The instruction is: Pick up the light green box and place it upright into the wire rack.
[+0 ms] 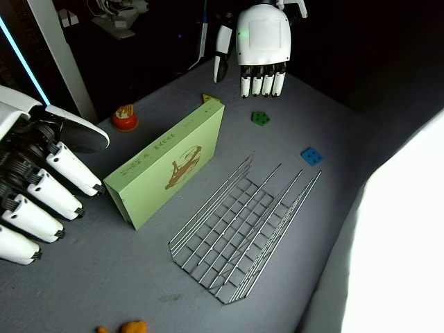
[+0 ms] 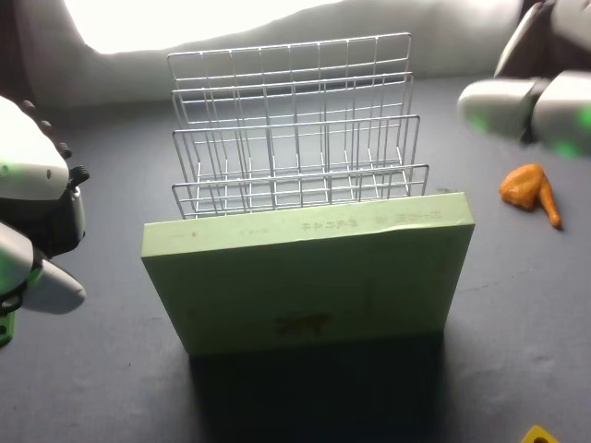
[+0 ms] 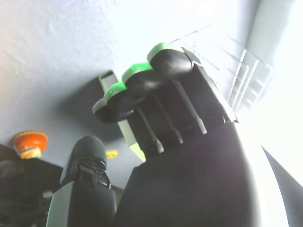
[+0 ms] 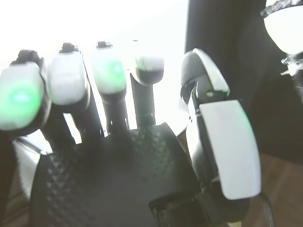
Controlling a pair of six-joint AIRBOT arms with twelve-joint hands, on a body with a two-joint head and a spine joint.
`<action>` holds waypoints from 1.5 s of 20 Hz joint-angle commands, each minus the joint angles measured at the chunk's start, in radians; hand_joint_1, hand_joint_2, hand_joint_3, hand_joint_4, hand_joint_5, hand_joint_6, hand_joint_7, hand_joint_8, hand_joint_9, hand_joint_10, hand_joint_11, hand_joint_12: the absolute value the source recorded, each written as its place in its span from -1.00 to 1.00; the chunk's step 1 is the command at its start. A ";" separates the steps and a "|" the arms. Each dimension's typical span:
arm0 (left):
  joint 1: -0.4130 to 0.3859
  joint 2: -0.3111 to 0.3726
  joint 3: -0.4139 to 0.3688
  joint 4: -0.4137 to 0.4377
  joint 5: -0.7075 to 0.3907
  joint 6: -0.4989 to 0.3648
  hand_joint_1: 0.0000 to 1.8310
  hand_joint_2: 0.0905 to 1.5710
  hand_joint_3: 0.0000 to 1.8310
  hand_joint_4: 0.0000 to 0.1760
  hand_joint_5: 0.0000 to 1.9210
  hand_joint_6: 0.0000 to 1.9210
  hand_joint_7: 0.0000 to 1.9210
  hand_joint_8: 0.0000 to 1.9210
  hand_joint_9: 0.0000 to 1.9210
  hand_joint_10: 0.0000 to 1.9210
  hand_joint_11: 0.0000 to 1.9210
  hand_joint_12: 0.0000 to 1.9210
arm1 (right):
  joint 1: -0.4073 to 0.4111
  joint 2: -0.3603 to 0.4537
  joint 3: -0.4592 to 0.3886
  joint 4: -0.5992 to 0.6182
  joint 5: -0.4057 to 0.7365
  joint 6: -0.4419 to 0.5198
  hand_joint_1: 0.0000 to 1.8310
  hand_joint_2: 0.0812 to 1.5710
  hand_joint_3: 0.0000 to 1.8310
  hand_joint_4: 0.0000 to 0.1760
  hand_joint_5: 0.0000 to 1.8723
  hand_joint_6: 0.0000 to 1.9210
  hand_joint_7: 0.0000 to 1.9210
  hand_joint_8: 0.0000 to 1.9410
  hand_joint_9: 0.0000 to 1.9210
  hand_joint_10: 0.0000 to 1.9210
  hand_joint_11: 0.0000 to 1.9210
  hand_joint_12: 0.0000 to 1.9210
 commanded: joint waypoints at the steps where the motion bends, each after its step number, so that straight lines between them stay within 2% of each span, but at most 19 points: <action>1: -0.010 0.001 0.002 0.012 0.065 0.003 -0.98 0.48 -0.78 -1.00 -0.93 -0.89 -0.94 -0.94 -0.98 -0.92 -1.00 -0.81 | 0.002 -0.001 -0.002 -0.048 0.065 0.025 -0.94 0.32 -0.71 -1.00 -0.92 -0.96 -0.89 -0.95 -0.93 -0.89 -1.00 -0.80; 2: -0.009 0.001 0.003 0.012 0.065 0.003 -1.00 0.60 -0.96 -1.00 -0.88 -0.97 -0.91 -1.00 -0.95 -0.98 -1.00 -0.89 | -0.003 -0.008 -0.002 -0.095 0.066 0.068 -0.95 0.46 -0.94 -1.00 -0.92 -0.99 -0.88 -1.00 -0.91 -0.96 -1.00 -0.86; 4: -0.009 0.001 0.007 0.012 0.065 0.003 -1.00 0.62 -0.98 -1.00 -0.89 -0.99 -0.93 -1.00 -0.96 -0.99 -1.00 -0.91 | -0.009 -0.014 -0.003 -0.194 0.071 0.173 -1.00 0.46 -0.99 -1.00 -0.88 -0.99 -0.83 -0.99 -0.85 -0.96 -1.00 -0.73; 5: -0.009 0.001 0.008 0.012 0.065 0.003 -1.00 0.62 -0.99 -1.00 -0.89 -0.99 -0.93 -1.00 -0.96 -1.00 -1.00 -0.88 | -0.011 -0.018 -0.003 -0.196 0.079 0.181 -1.00 0.46 -0.99 -1.00 -0.91 -0.99 -0.86 -0.99 -0.87 -0.98 -1.00 -0.83; 7: -0.007 0.001 0.009 0.012 0.065 0.003 -0.97 0.62 -1.00 -1.00 -0.88 -0.99 -0.91 -1.00 -0.95 -0.99 -1.00 -0.81 | -0.020 -0.031 -0.006 -0.201 0.113 0.181 -0.97 0.46 -1.00 -1.00 -0.90 -0.99 -0.87 -1.00 -0.90 -0.99 -1.00 -0.90; 9: -0.006 0.001 0.006 0.012 0.065 0.003 -0.99 0.63 -0.99 -1.00 -0.87 -0.99 -0.91 -0.99 -0.94 -0.99 -1.00 -0.79 | -0.025 -0.049 -0.006 -0.203 0.123 0.173 -0.92 0.45 -1.00 -1.00 -0.88 -0.99 -0.85 -0.99 -0.87 -0.99 -1.00 -0.82; 11: -0.007 0.001 0.007 0.012 0.065 0.003 -0.91 0.62 -1.00 -1.00 -0.84 -0.98 -0.90 -0.99 -0.93 -0.99 -1.00 -0.81 | -0.028 -0.069 -0.009 -0.203 0.125 0.173 -0.90 0.45 -1.00 -1.00 -0.90 -1.00 -0.86 -1.00 -0.87 -0.99 -1.00 -0.78; 12: -0.009 0.001 0.009 0.012 0.065 0.003 -0.92 0.62 -1.00 -1.00 -0.85 -0.99 -0.90 -1.00 -0.93 -0.99 -1.00 -0.81 | -0.029 -0.079 -0.014 -0.203 0.138 0.171 -0.86 0.44 -1.00 -1.00 -0.89 -1.00 -0.84 -1.00 -0.85 -0.99 -1.00 -0.72; 15: -0.008 0.001 0.009 0.012 0.065 0.004 -0.94 0.64 -1.00 -1.00 -0.89 -1.00 -0.94 -1.00 -0.96 -1.00 -1.00 -0.90 | -0.037 -0.113 -0.025 -0.202 0.173 0.159 -0.53 0.35 -1.00 -1.00 -0.96 -1.00 -0.89 -1.00 -0.90 -1.00 -1.00 -0.83; 16: -0.008 0.001 0.008 0.012 0.065 0.004 -0.96 0.64 -1.00 -1.00 -0.89 -1.00 -0.94 -1.00 -0.96 -1.00 -1.00 -0.90 | -0.040 -0.132 -0.025 -0.167 0.185 0.126 -0.16 0.26 -1.00 -1.00 -0.98 -1.00 -0.94 -1.00 -0.95 -1.00 -1.00 -0.94; 18: -0.008 0.002 0.014 0.012 0.065 0.004 -0.97 0.64 -1.00 -1.00 -0.91 -1.00 -0.95 -1.00 -0.98 -0.99 -1.00 -1.00 | -0.044 -0.177 -0.025 -0.060 0.219 0.015 0.04 0.19 -1.00 -1.00 -0.96 -0.99 -0.96 -1.00 -0.96 -1.00 -0.99 -0.99; 21: -0.005 0.000 0.028 0.012 0.065 0.004 -0.93 0.63 -1.00 -1.00 -0.90 -0.99 -0.96 -1.00 -0.98 -0.99 -0.98 -0.99 | -0.025 -0.218 -0.025 0.037 0.232 -0.058 0.13 0.17 -1.00 -1.00 -0.99 -1.00 -0.99 -1.00 -0.98 -1.00 -1.00 -1.00; 22: -0.004 0.000 0.031 0.012 0.065 0.004 -0.93 0.63 -1.00 -1.00 -0.90 -0.99 -0.96 -1.00 -0.98 -0.99 -0.98 -0.99 | -0.003 -0.229 -0.025 0.113 0.215 -0.110 0.14 0.16 -1.00 -1.00 -0.99 -1.00 -0.99 -1.00 -0.98 -1.00 -1.00 -1.00; 25: 0.001 -0.005 0.050 0.012 0.065 0.005 -0.93 0.63 -1.00 -1.00 -0.89 -0.99 -0.95 -1.00 -0.97 -0.99 -0.98 -0.97 | 0.079 -0.275 -0.025 0.442 0.197 -0.349 0.09 0.19 -1.00 -1.00 -1.00 -1.00 -0.98 -1.00 -0.97 -1.00 -1.00 -1.00; 26: 0.004 -0.006 0.055 0.012 0.065 0.005 -0.95 0.63 -1.00 -1.00 -0.89 -0.99 -0.94 -1.00 -0.96 -0.99 -1.00 -0.97 | 0.097 -0.292 -0.025 0.519 0.197 -0.413 0.10 0.17 -1.00 -1.00 -1.00 -1.00 -0.96 -0.99 -0.95 -0.99 -1.00 -1.00; 27: 0.004 -0.008 0.056 0.012 0.065 0.005 -0.95 0.63 -1.00 -1.00 -0.89 -1.00 -0.95 -1.00 -0.96 -0.99 -1.00 -0.97 | 0.116 -0.312 -0.024 0.647 0.199 -0.498 0.14 0.17 -1.00 -1.00 -1.00 -1.00 -0.97 -1.00 -0.98 -1.00 -1.00 -1.00; 28: 0.004 -0.008 0.054 0.012 0.065 0.005 -0.94 0.63 -1.00 -1.00 -0.88 -0.99 -0.93 -1.00 -0.95 -0.99 -1.00 -0.95 | 0.123 -0.320 -0.024 0.701 0.202 -0.529 0.10 0.18 -1.00 -1.00 -1.00 -1.00 -0.98 -1.00 -0.98 -1.00 -1.00 -1.00; 30: 0.004 -0.008 0.049 0.012 0.065 0.005 -0.95 0.63 -1.00 -1.00 -0.88 -1.00 -0.92 -0.99 -0.94 -0.99 -1.00 -0.94 | 0.152 -0.351 -0.024 0.900 0.220 -0.657 0.11 0.18 -1.00 -1.00 -1.00 -1.00 -0.98 -1.00 -1.00 -1.00 -1.00 -1.00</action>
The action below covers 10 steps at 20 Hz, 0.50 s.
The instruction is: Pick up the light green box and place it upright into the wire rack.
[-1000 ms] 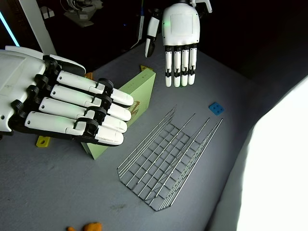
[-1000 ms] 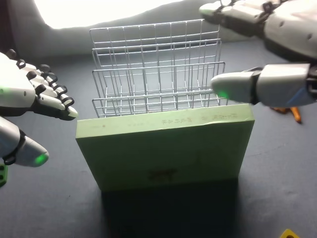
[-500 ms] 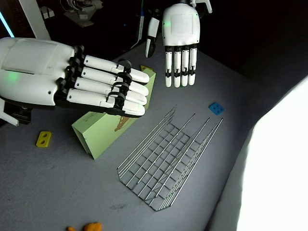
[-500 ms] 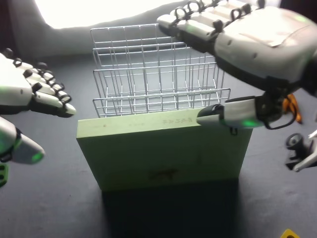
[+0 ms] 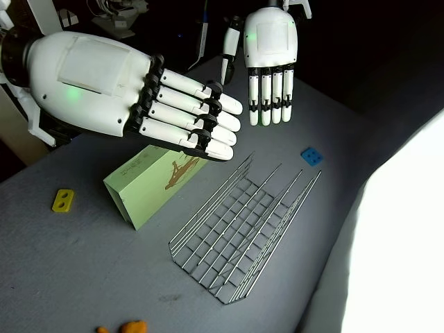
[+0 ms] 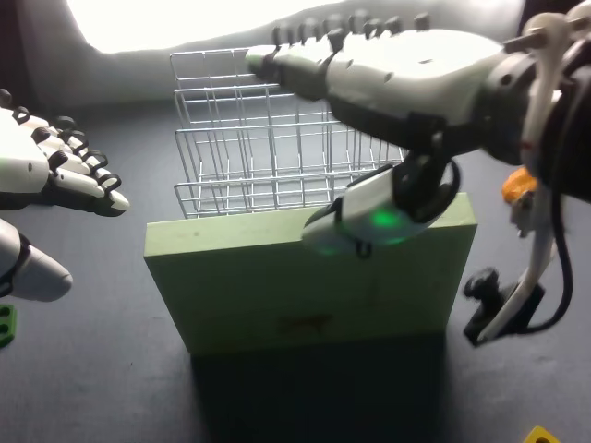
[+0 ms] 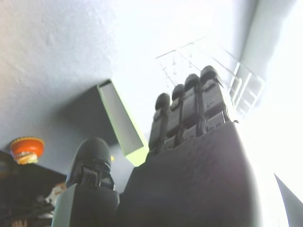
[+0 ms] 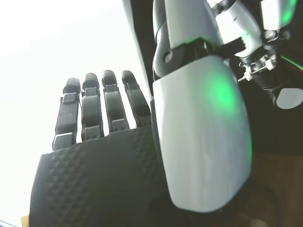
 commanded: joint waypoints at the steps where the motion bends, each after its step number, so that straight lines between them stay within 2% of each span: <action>1: -0.004 -0.003 -0.001 0.010 0.068 0.004 -0.93 0.63 -1.00 -1.00 -0.87 -0.99 -0.91 -0.99 -0.95 -0.99 -1.00 -0.93 | 0.020 0.001 -0.002 -0.005 0.014 -0.022 0.09 0.18 -1.00 -1.00 -1.00 -1.00 -0.98 -1.00 -1.00 -1.00 -1.00 -1.00; 3: 0.001 -0.004 0.000 0.010 0.068 0.004 -0.97 0.63 -1.00 -1.00 -0.89 -1.00 -0.92 -1.00 -0.96 -1.00 -1.00 -0.96 | 0.027 -0.022 0.000 0.076 0.038 -0.092 0.09 0.17 -1.00 -1.00 -0.99 -0.99 -0.96 -0.99 -1.00 -1.00 -1.00 -1.00; 4: 0.002 -0.004 -0.002 0.010 0.068 0.004 -1.00 0.64 -1.00 -1.00 -0.90 -1.00 -0.92 -1.00 -0.97 -1.00 -1.00 -0.90 | 0.023 -0.039 0.006 0.112 0.053 -0.126 0.08 0.17 -1.00 -1.00 -0.98 -0.99 -0.97 -0.99 -1.00 -1.00 -1.00 -1.00; 5: 0.002 -0.004 -0.002 0.010 0.068 0.004 -0.98 0.63 -1.00 -1.00 -0.90 -1.00 -0.91 -0.99 -0.95 -1.00 -1.00 -0.72 | 0.018 -0.053 0.015 0.142 0.066 -0.141 0.09 0.17 -1.00 -1.00 -1.00 -1.00 -0.98 -1.00 -1.00 -1.00 -1.00 -1.00; 6: 0.002 -0.004 0.000 0.010 0.068 0.004 -1.00 0.63 -1.00 -1.00 -0.90 -1.00 -0.91 -1.00 -0.94 -1.00 -1.00 -0.69 | 0.009 -0.067 0.028 0.169 0.071 -0.147 0.09 0.16 -1.00 -1.00 -1.00 -1.00 -0.99 -1.00 -1.00 -1.00 -1.00 -1.00; 10: 0.002 -0.004 0.002 0.010 0.068 0.004 -0.97 0.64 -1.00 -1.00 -0.93 -0.99 -0.90 -0.99 -0.92 -0.99 -1.00 -0.85 | -0.031 -0.129 0.094 0.206 0.071 -0.145 0.12 0.15 -1.00 -1.00 -0.99 -1.00 -0.95 -0.99 -0.98 -0.99 -1.00 -1.00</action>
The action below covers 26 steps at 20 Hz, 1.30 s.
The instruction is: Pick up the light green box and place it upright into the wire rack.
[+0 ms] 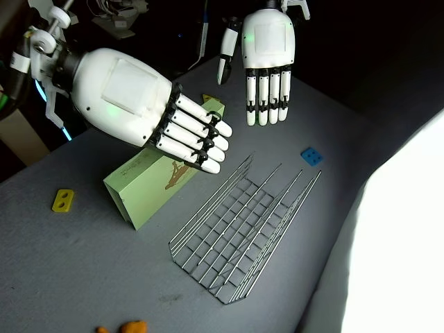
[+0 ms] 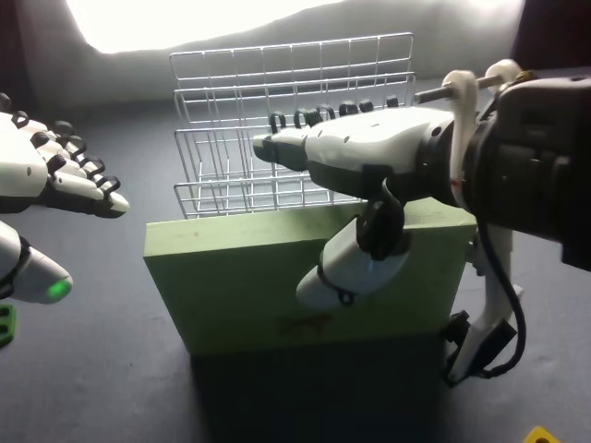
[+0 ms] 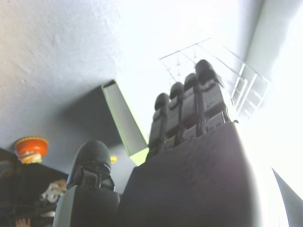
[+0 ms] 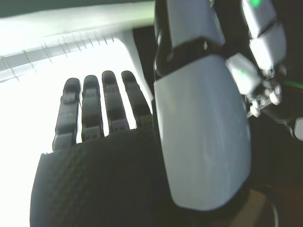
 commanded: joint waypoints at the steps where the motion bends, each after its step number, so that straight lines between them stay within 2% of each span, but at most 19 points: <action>1: -0.009 -0.003 0.001 0.008 0.066 0.003 -0.97 0.64 -1.00 -1.00 -0.92 -0.99 -0.90 -0.99 -0.92 -0.99 -1.00 -0.85 | 0.007 -0.006 0.002 -0.044 -0.035 0.007 0.09 0.17 -1.00 -1.00 -1.00 -1.00 -0.96 -0.99 -0.98 -0.99 -1.00 -1.00; 5: -0.009 -0.003 0.003 0.008 0.066 0.003 -0.93 0.63 -1.00 -1.00 -0.81 -0.97 -0.84 -0.99 -0.90 -0.99 -1.00 -0.80 | -0.011 -0.058 0.027 -0.043 -0.034 0.025 0.07 0.18 -1.00 -1.00 -0.98 -0.99 -0.94 -0.99 -0.95 -0.98 -1.00 -1.00; 7: -0.009 -0.003 0.001 0.008 0.066 0.003 -0.90 0.60 -1.00 -1.00 -0.74 -0.97 -0.79 -0.99 -0.83 -0.98 -1.00 -0.65 | -0.021 -0.077 0.039 -0.043 -0.024 0.040 0.03 0.19 -1.00 -1.00 -0.96 -0.99 -0.91 -0.98 -0.93 -0.97 -0.99 -1.00; 9: -0.009 -0.003 -0.003 0.008 0.066 0.003 -0.94 0.59 -1.00 -1.00 -0.75 -0.99 -0.80 -1.00 -0.84 -0.99 -1.00 -0.66 | -0.027 -0.089 0.054 -0.043 -0.021 0.052 0.06 0.17 -1.00 -1.00 -0.97 -0.99 -0.92 -0.99 -0.93 -0.98 -0.97 -0.98; 10: -0.009 -0.003 -0.004 0.008 0.066 0.003 -0.93 0.59 -1.00 -1.00 -0.75 -0.99 -0.79 -0.99 -0.82 -0.99 -1.00 -0.63 | -0.029 -0.092 0.060 -0.043 -0.021 0.063 0.10 0.17 -1.00 -1.00 -0.93 -0.99 -0.91 -0.99 -0.91 -0.99 -0.99 -0.88; 11: -0.007 -0.003 -0.005 0.008 0.066 0.003 -0.86 0.58 -1.00 -1.00 -0.71 -0.98 -0.76 -0.99 -0.81 -0.99 -1.00 -0.58 | -0.032 -0.094 0.064 -0.043 -0.021 0.074 0.14 0.16 -1.00 -1.00 -0.93 -0.99 -0.91 -1.00 -0.92 -1.00 -1.00 -0.91; 12: -0.005 -0.003 -0.005 0.008 0.066 0.003 -0.89 0.59 -1.00 -1.00 -0.76 -0.99 -0.79 -1.00 -0.83 -1.00 -1.00 -0.69 | -0.034 -0.095 0.067 -0.043 -0.021 0.082 0.15 0.16 -1.00 -1.00 -0.92 -0.99 -0.89 -0.99 -0.90 -0.99 -1.00 -0.89; 14: -0.004 -0.003 -0.004 0.008 0.066 0.003 -0.90 0.59 -1.00 -1.00 -0.78 -1.00 -0.80 -1.00 -0.84 -1.00 -1.00 -0.74 | -0.039 -0.095 0.074 -0.044 -0.021 0.083 0.14 0.17 -1.00 -1.00 -0.93 -1.00 -0.91 -1.00 -0.91 -1.00 -1.00 -0.95; 15: -0.004 -0.003 -0.003 0.008 0.066 0.003 -0.93 0.60 -1.00 -1.00 -0.80 -0.99 -0.81 -1.00 -0.83 -1.00 -1.00 -0.64 | -0.040 -0.094 0.076 -0.044 -0.020 0.083 0.16 0.17 -1.00 -1.00 -0.95 -1.00 -0.92 -1.00 -0.93 -1.00 -1.00 -0.99; 17: -0.004 -0.003 -0.002 0.008 0.066 0.003 -0.94 0.60 -1.00 -1.00 -0.81 -1.00 -0.79 -1.00 -0.80 -0.99 -1.00 -0.60 | -0.040 -0.092 0.079 -0.043 -0.011 0.089 0.17 0.21 -0.98 -1.00 -0.94 -0.99 -0.89 -0.99 -0.89 -0.99 -0.98 -0.99; 19: -0.004 -0.003 -0.003 0.008 0.066 0.003 -0.96 0.61 -1.00 -1.00 -0.82 -1.00 -0.79 -0.99 -0.81 -0.99 -1.00 -0.64 | -0.039 -0.091 0.079 -0.043 -0.011 0.094 0.17 0.25 -1.00 -1.00 -0.82 -0.99 -0.81 -0.98 -0.82 -0.99 -1.00 -0.65; 20: -0.004 -0.003 -0.004 0.008 0.066 0.003 -0.95 0.61 -1.00 -1.00 -0.82 -1.00 -0.79 -0.99 -0.81 -0.99 -1.00 -0.64 | -0.033 -0.089 0.079 -0.043 -0.012 0.095 0.15 0.30 -0.99 -1.00 -0.71 -0.96 -0.68 -0.97 -0.71 -0.95 -1.00 -0.27; 21: -0.004 -0.003 -0.003 0.008 0.066 0.003 -0.95 0.61 -1.00 -1.00 -0.81 -0.99 -0.77 -0.99 -0.79 -0.99 -1.00 -0.62 | -0.023 -0.085 0.079 -0.043 -0.016 0.095 0.20 0.36 -0.98 -1.00 -0.56 -0.91 -0.48 -0.91 -0.49 -0.85 -1.00 0.19; 22: -0.004 -0.003 -0.001 0.008 0.066 0.003 -0.96 0.61 -1.00 -1.00 -0.81 -1.00 -0.78 -1.00 -0.80 -1.00 -1.00 -0.65 | -0.015 -0.079 0.079 -0.043 -0.020 0.096 0.22 0.40 -0.99 -1.00 -0.42 -0.89 -0.32 -0.92 -0.38 -0.72 -0.98 0.41; 23: -0.004 -0.004 0.000 0.008 0.066 0.003 -0.97 0.62 -1.00 -1.00 -0.83 -1.00 -0.80 -1.00 -0.82 -1.00 -1.00 -0.66 | -0.009 -0.075 0.079 -0.043 -0.021 0.098 0.24 0.41 -0.99 -1.00 -0.21 -0.85 -0.11 -0.85 -0.30 -0.38 -0.82 0.55; 24: -0.004 -0.004 0.000 0.008 0.066 0.003 -0.97 0.61 -1.00 -1.00 -0.82 -1.00 -0.81 -1.00 -0.83 -1.00 -1.00 -0.60 | -0.006 -0.072 0.078 -0.043 -0.021 0.098 0.33 0.41 -1.00 -1.00 -0.03 -0.26 0.00 0.00 -0.28 0.10 -0.62 0.70; 25: -0.004 -0.004 0.000 0.008 0.066 0.003 -0.93 0.60 -1.00 -1.00 -0.78 -0.99 -0.78 -0.99 -0.80 -0.99 -1.00 -0.54 | -0.006 -0.070 0.078 -0.043 -0.021 0.098 0.45 0.46 -1.00 -1.00 -0.03 -0.09 -0.10 0.30 -0.28 0.48 -0.56 0.78; 26: -0.004 -0.004 0.000 0.008 0.066 0.003 -0.91 0.60 -1.00 -1.00 -0.77 -0.99 -0.78 -0.99 -0.79 -0.99 -1.00 -0.54 | -0.006 -0.069 0.078 -0.043 -0.021 0.096 0.47 0.49 -1.00 -1.00 -0.03 -0.03 -0.14 0.39 -0.30 0.59 -0.55 0.84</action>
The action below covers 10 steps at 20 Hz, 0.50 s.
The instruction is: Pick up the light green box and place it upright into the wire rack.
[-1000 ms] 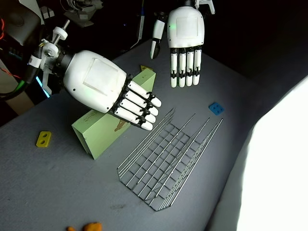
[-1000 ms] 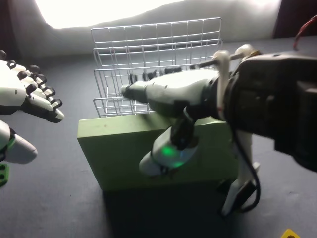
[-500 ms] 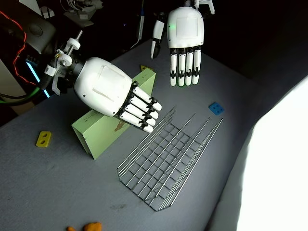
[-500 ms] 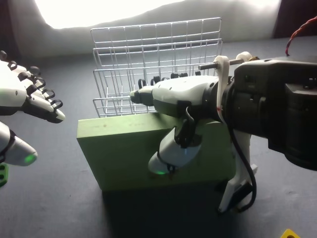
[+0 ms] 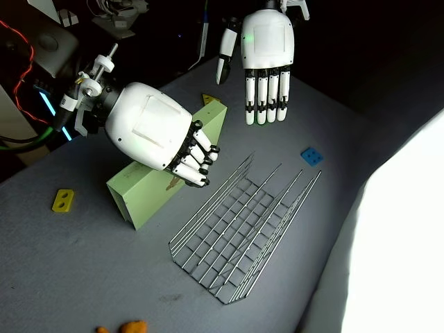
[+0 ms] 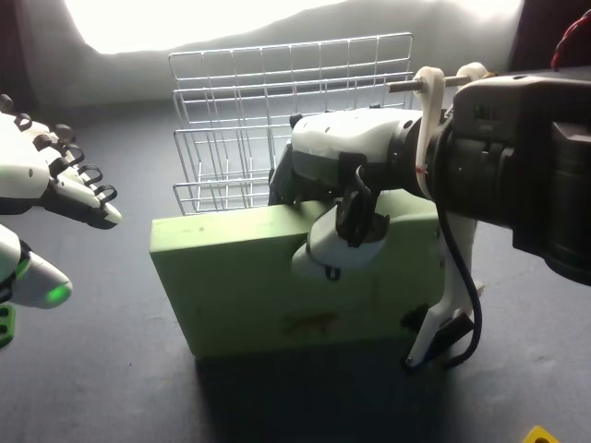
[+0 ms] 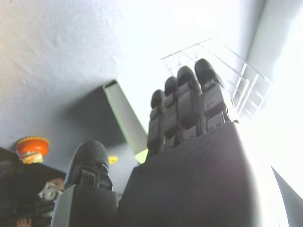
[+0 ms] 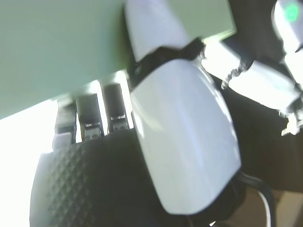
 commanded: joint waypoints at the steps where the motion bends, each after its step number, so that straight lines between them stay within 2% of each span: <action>1: -0.006 -0.004 0.001 0.009 0.066 0.004 -0.93 0.60 -1.00 -1.00 -0.78 -0.99 -0.77 -0.99 -0.79 -0.99 -1.00 -0.58 | 0.010 0.004 -0.001 -0.042 -0.029 0.000 0.47 0.51 -1.00 -1.00 -0.04 -0.01 -0.19 0.47 -0.33 0.63 -0.54 0.86; 8: -0.006 -0.004 0.000 0.009 0.066 0.004 -0.94 0.61 -1.00 -1.00 -0.78 -0.99 -0.76 -1.00 -0.78 -0.99 -1.00 -0.59 | 0.026 0.032 -0.024 -0.045 -0.042 -0.009 0.47 0.51 -1.00 -1.00 -0.04 0.00 -0.20 0.50 -0.34 0.64 -0.54 0.86; 10: -0.006 -0.004 0.000 0.009 0.066 0.004 -0.94 0.61 -1.00 -1.00 -0.79 -1.00 -0.78 -1.00 -0.79 -1.00 -1.00 -0.59 | 0.042 0.054 -0.048 -0.084 -0.043 -0.007 0.47 0.52 -1.00 -1.00 -0.05 -0.02 -0.21 0.51 -0.33 0.66 -0.52 0.87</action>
